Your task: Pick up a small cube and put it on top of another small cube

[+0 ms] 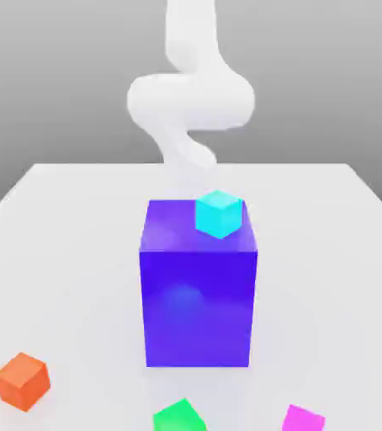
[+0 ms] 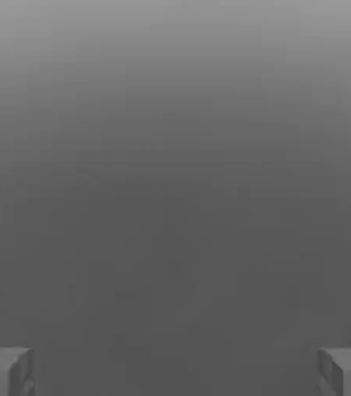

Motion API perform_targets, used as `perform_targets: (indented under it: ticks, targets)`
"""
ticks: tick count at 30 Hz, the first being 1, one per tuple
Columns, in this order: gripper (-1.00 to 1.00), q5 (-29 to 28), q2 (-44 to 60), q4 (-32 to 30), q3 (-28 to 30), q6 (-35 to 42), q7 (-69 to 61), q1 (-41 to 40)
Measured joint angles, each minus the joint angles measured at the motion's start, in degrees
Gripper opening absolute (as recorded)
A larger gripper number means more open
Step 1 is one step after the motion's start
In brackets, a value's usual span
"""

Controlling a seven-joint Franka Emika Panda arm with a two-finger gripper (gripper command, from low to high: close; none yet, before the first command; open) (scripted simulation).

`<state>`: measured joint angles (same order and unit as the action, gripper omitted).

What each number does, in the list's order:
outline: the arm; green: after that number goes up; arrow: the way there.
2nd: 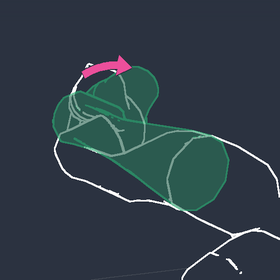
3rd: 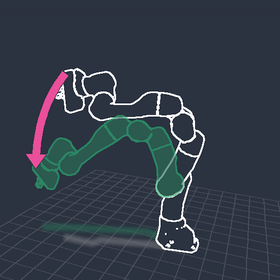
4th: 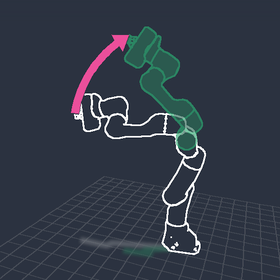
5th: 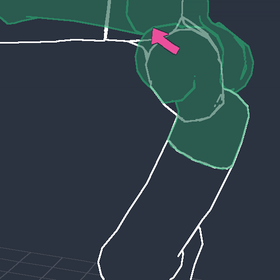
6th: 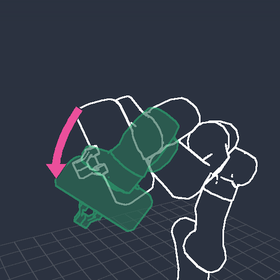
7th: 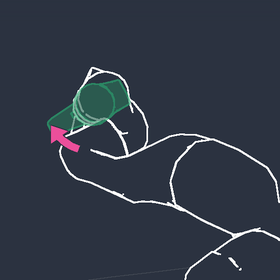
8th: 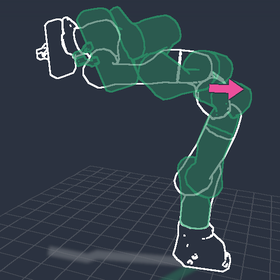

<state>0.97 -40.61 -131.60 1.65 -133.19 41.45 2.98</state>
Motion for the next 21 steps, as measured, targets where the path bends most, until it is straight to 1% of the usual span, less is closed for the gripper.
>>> perform_targets:
  ticks: [7,12,17,21]
  targets:
    - [0.00,3.88,14.93,0.50,3.53,-4.01,-13.34,7.01]
    - [0.00,6.80,25.38,0.86,4.62,-6.77,-22.75,10.57]
    - [0.00,8.85,35.74,1.20,4.25,-9.57,-31.59,13.06]
    - [0.00,9.00,43.88,1.42,3.51,-11.98,-37.60,14.68]
